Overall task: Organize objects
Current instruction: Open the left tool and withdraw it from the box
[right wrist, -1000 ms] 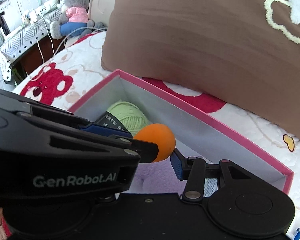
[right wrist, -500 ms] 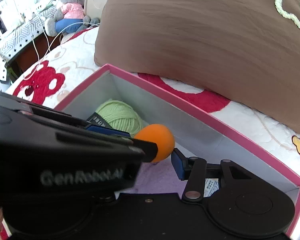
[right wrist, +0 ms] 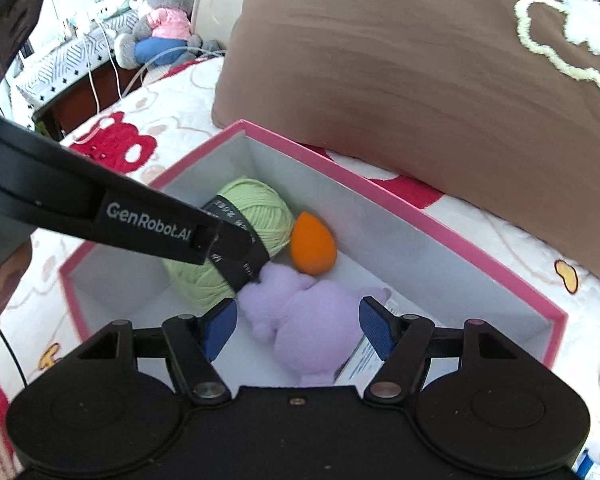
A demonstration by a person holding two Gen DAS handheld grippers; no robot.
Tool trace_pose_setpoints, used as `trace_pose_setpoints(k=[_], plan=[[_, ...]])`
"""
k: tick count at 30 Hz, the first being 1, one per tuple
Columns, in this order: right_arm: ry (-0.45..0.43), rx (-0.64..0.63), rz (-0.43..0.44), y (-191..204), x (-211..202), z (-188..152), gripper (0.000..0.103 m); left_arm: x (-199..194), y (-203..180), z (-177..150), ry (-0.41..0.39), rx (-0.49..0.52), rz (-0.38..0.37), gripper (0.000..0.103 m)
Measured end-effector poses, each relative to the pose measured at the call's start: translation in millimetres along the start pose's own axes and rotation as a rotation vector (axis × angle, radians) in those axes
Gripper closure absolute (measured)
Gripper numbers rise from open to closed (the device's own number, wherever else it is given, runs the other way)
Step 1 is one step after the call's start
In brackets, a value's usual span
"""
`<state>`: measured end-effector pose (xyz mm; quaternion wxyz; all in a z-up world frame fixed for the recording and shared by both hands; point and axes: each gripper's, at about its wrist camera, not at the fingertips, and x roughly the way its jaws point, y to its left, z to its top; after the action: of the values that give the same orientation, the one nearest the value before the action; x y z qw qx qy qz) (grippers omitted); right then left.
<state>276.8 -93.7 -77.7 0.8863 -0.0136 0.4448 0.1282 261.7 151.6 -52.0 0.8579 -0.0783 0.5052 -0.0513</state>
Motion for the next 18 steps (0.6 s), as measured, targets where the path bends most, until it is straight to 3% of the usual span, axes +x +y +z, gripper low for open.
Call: trace_pose_setpoints(k=[15, 18], plan=[[-0.053, -0.01, 0.011, 12, -66, -18, 0.03, -56, -22, -33, 0.0, 0.076, 0.021, 0.074], [-0.047, -0.004, 0.025, 15, -78, -22, 0.026, -70, -25, -40, -0.021, 0.092, 0.011, 0.065]])
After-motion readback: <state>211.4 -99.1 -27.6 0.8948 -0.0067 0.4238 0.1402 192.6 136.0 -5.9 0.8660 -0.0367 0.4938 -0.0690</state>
